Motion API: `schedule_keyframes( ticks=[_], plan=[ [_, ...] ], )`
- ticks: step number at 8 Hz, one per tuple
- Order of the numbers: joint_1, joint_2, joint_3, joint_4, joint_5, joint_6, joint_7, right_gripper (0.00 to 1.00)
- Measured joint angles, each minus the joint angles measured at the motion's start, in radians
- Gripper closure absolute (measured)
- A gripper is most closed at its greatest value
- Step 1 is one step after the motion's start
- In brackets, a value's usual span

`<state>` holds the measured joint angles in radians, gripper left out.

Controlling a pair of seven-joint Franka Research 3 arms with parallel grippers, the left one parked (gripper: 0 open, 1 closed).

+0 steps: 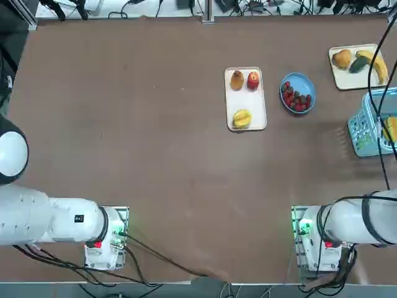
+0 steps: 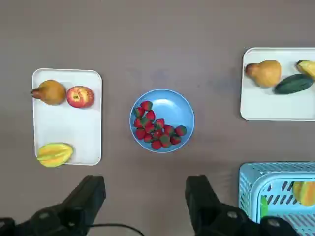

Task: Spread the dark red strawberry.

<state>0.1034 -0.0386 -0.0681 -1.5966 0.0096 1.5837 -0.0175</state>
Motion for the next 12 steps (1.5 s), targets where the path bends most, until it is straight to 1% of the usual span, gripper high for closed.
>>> schedule_keyframes(
  ticks=[2,4,6,7,9,10,12],
  plan=[
    [0.002,0.0,0.001,0.001,0.0,0.004,0.006,0.0],
    [0.007,0.017,0.013,0.0,0.004,0.009,0.064,0.0],
    [0.016,0.096,0.018,-0.007,0.02,0.028,0.082,0.0],
    [0.031,0.141,0.019,-0.035,0.021,0.087,0.078,0.0],
    [0.076,0.182,0.021,-0.17,0.02,0.272,0.041,0.0],
    [0.089,0.187,0.022,-0.24,0.02,0.345,-0.022,0.0],
    [0.092,0.198,0.02,-0.357,0.019,0.47,-0.195,0.0]
  ],
)
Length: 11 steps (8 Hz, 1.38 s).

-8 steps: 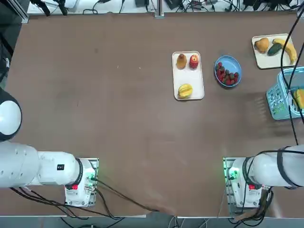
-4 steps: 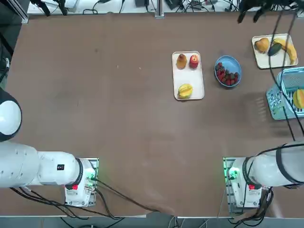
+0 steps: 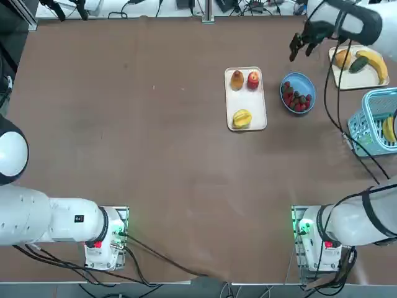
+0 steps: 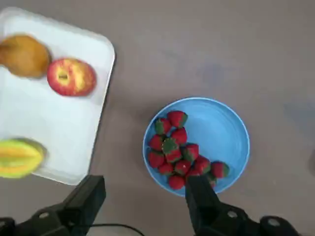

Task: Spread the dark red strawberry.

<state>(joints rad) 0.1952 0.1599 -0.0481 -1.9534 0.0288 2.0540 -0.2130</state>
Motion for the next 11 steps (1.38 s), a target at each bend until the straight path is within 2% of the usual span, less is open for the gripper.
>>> schedule_keyframes(
  ticks=[3,6,8,11],
  plan=[
    [0.0,0.057,-0.001,-0.092,0.0,0.135,-0.232,0.0],
    [-0.014,0.144,-0.009,-0.099,-0.001,0.244,-0.467,0.03],
    [-0.019,0.188,-0.009,-0.099,-0.001,0.306,-0.555,0.03],
    [-0.017,0.203,-0.008,-0.124,-0.001,0.349,-0.596,0.03]
  ],
)
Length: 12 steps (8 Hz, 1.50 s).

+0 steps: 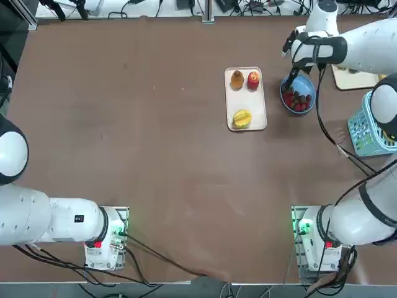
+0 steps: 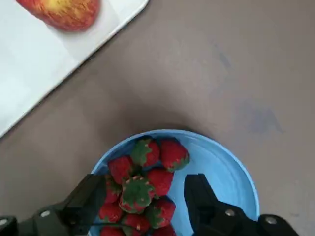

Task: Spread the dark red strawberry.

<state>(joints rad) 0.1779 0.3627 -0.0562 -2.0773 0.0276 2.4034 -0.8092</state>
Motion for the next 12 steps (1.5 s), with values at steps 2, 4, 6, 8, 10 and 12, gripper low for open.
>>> schedule_keyframes(
  ticks=[2,4,6,8,10,12],
  plan=[
    [0.001,0.001,0.0,-0.058,0.0,0.062,-0.001,0.04],
    [0.001,0.001,0.0,-0.077,0.0,0.063,-0.001,0.08],
    [0.0,0.001,0.0,-0.077,0.0,0.061,-0.001,0.15],
    [0.0,0.001,0.0,-0.079,0.0,0.061,-0.001,0.22],
    [-0.001,0.001,0.0,-0.08,0.0,0.06,-0.001,0.25],
    [-0.003,0.001,-0.001,-0.081,0.0,0.06,-0.002,0.33]
  ],
)
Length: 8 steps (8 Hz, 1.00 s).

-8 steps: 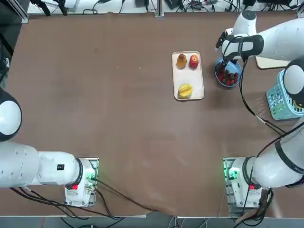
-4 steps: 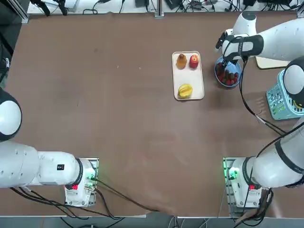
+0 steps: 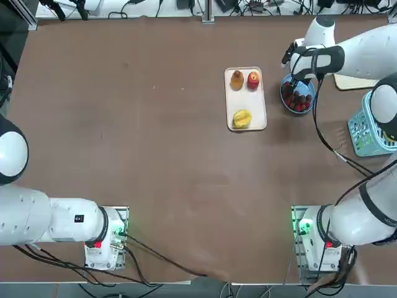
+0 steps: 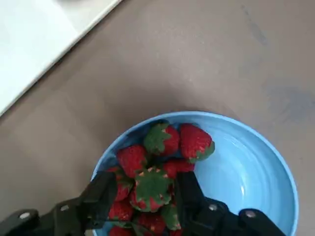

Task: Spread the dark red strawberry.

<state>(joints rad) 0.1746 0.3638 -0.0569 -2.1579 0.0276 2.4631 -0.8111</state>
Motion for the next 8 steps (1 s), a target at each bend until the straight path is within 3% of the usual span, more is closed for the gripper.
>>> schedule_keyframes(
  ticks=[1,3,5,8],
  plan=[
    [-0.001,0.0,-0.001,0.001,0.0,0.001,0.0,0.45],
    [-0.002,-0.003,-0.003,0.005,0.0,-0.002,-0.001,0.61],
    [-0.002,-0.018,-0.004,0.024,0.001,-0.06,0.0,0.61],
    [-0.035,-0.045,-0.012,0.176,-0.007,-0.276,-0.012,0.61]
  ],
)
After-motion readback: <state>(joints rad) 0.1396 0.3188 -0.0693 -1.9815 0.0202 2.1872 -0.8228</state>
